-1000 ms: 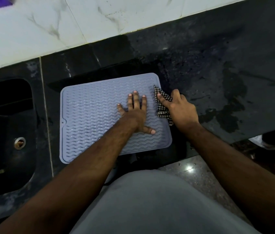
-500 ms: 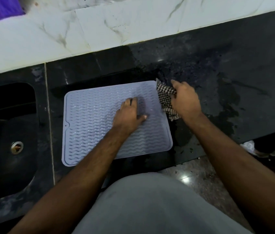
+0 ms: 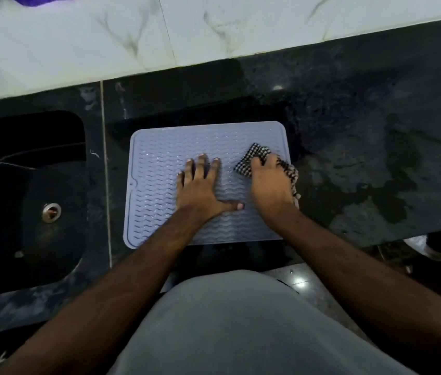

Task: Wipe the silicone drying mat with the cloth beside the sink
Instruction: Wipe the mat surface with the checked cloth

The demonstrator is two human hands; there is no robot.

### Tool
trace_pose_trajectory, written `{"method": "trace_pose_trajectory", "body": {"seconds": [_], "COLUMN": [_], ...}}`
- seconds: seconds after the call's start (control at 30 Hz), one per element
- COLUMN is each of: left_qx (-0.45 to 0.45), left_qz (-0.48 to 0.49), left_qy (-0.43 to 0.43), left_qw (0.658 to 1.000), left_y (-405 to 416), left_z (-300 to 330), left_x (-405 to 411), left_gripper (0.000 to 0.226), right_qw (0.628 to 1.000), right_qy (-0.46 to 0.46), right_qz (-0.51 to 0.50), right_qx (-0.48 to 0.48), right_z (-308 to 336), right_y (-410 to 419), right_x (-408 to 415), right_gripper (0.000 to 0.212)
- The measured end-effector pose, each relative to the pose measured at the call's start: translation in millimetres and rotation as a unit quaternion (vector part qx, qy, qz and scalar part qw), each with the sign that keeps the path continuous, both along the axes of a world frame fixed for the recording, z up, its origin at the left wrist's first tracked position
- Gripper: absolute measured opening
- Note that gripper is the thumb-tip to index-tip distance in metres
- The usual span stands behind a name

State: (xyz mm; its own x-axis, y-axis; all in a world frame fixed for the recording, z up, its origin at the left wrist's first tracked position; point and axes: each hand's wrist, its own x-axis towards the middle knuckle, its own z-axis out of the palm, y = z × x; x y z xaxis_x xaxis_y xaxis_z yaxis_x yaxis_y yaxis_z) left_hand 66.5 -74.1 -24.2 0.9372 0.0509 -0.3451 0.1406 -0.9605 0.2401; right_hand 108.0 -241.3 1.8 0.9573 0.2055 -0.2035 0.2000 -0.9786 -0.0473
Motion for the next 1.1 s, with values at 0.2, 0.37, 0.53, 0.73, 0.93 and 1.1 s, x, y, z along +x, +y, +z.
{"method": "trace_pose_trajectory", "body": {"seconds": [0.2, 0.37, 0.53, 0.73, 0.93, 1.1], "left_qx": [-0.006, -0.044, 0.018, -0.028, -0.023, -0.055], "left_qz": [-0.005, -0.039, 0.001, 0.033, 0.03, -0.004], "left_qy": [-0.014, 0.015, -0.018, 0.012, 0.013, 0.042], "left_qw": [1.0, 0.998, 1.0, 0.999, 0.999, 0.998], "left_y": [4, 15, 65, 78, 84, 93], "left_z": [-2, 2, 14, 9, 0, 9], "left_x": [0, 3, -23, -34, -29, -24], "left_gripper": [0.122, 0.131, 0.141, 0.147, 0.14, 0.141], "right_qw": [0.998, 0.987, 0.977, 0.971, 0.972, 0.972], "right_qy": [0.022, 0.036, -0.005, -0.026, 0.009, 0.004], "right_qz": [-0.007, -0.06, -0.079, -0.121, -0.059, -0.047], "right_qx": [0.06, 0.148, 0.198, 0.203, 0.225, 0.231], "right_z": [-5, -8, -14, -9, -16, -20], "right_y": [50, 44, 40, 70, 129, 131], "right_x": [-14, -7, 5, 0, -14, -15], "right_gripper": [0.027, 0.033, 0.04, 0.038, 0.038, 0.032]}}
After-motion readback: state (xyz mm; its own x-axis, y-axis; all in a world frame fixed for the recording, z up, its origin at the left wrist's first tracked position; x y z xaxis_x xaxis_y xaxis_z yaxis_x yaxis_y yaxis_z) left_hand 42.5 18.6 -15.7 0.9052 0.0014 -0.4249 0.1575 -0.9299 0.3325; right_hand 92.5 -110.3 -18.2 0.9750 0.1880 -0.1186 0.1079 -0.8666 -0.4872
